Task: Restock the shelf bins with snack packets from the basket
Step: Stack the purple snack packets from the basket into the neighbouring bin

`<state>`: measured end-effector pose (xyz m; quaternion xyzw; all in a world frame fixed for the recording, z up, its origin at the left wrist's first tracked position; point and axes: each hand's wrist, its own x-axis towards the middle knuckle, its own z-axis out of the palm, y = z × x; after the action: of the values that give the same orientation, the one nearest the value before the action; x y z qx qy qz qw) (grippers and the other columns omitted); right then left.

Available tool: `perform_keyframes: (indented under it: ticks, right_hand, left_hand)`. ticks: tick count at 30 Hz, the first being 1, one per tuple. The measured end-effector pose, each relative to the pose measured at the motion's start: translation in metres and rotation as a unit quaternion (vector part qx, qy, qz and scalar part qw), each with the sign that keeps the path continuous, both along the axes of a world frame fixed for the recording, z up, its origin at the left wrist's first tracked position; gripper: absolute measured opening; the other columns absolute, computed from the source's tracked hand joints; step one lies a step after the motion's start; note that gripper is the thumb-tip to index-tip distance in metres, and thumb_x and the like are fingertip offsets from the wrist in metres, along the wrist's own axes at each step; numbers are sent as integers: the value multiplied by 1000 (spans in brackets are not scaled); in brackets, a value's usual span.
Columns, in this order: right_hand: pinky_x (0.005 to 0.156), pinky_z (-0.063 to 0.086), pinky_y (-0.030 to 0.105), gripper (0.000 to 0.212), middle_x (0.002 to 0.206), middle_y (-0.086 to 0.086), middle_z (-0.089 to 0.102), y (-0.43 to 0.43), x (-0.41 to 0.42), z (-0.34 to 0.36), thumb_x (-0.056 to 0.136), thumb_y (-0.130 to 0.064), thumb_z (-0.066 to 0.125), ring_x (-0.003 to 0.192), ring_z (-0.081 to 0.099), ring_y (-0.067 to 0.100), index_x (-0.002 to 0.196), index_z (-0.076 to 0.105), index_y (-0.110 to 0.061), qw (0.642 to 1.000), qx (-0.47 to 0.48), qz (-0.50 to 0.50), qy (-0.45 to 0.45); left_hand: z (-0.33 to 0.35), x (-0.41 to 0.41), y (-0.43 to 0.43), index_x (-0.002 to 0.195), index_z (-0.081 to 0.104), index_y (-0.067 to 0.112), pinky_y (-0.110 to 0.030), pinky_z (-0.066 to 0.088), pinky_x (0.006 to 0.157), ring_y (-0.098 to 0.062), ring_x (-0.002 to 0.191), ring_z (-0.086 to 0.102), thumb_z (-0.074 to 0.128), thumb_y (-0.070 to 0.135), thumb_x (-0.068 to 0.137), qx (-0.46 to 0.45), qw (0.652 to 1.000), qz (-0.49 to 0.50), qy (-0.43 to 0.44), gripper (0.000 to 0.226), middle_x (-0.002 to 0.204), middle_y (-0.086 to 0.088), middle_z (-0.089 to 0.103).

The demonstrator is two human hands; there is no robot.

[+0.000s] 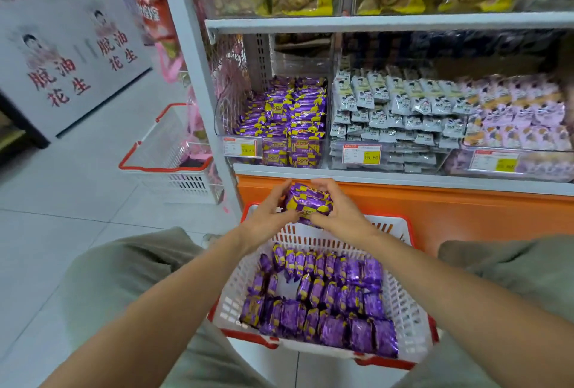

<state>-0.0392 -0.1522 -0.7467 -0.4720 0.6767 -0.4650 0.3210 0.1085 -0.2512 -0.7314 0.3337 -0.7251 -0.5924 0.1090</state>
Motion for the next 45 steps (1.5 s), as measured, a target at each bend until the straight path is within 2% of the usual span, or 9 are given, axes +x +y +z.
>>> perform_keyframes:
  ticks: [6,13,18,21,26,29,31,39,45]
  right_hand:
    - [82,56,48,66,128,2,49,-22,3,47,74,-9,69,96,66,22,129,40,-30,999,-23,30,22]
    - [97,41,18,52,146,-2,41,-60,-7,91,95,-10,52,128,44,9,143,34,-18,996,-77,24,39]
    - [118,13,31,64,160,15,13,-100,-21,96,99,-23,45,148,12,25,153,16,-4,957,5,-30,290]
    - [122,0,43,93,160,21,-10,-119,-24,86,92,-44,55,148,-10,34,154,0,-2,893,122,2,434]
    - [121,-4,47,105,158,25,-14,-137,-36,74,88,-59,53,146,-16,38,152,-6,-1,865,177,17,468]
    - [120,-6,49,104,157,28,-11,-138,-33,62,87,-55,55,146,-14,41,152,-5,1,845,175,6,505]
    - [120,-7,49,101,157,30,-9,-138,-32,56,86,-47,57,146,-13,42,152,-4,1,841,158,-3,517]
    - [120,-6,51,98,156,31,-13,-138,-31,53,87,-43,55,146,-14,42,151,-5,1,838,146,-10,526]
    - [120,-5,51,98,156,32,-11,-139,-30,51,87,-42,55,146,-12,43,151,-4,2,838,137,-18,528]
  left_hand:
    - [39,0,-19,139,37,13,-20,53,85,-5,93,65,65,-11,83,-28,996,-23,80,67,117,-5,62]
    - [80,-8,-68,117,51,11,-34,50,91,-15,88,63,77,5,71,-104,987,69,97,54,97,-4,68]
    - [88,-23,-117,123,48,9,-34,53,88,-14,86,66,80,24,66,-179,969,160,54,66,98,-3,68]
    - [82,-42,-139,124,45,8,-34,50,93,-20,95,63,79,7,72,-200,966,155,47,62,108,-8,64]
    - [73,-67,-169,141,35,10,-34,51,91,-15,90,61,74,-4,77,-191,974,116,23,76,116,-7,60]
    - [64,-76,-185,137,42,17,-39,52,78,-17,75,54,74,0,79,-175,978,108,-26,68,102,-10,60]
    - [63,-82,-193,134,45,19,-37,49,74,-20,80,52,74,0,80,-138,984,103,-44,63,96,-11,56]
    - [62,-94,-218,141,43,26,-34,33,105,-25,132,38,75,1,80,-44,993,70,-85,73,149,-12,36]
    - [54,-102,-215,148,31,13,-31,40,102,-21,118,49,81,2,73,-89,985,116,-94,90,132,-3,49]
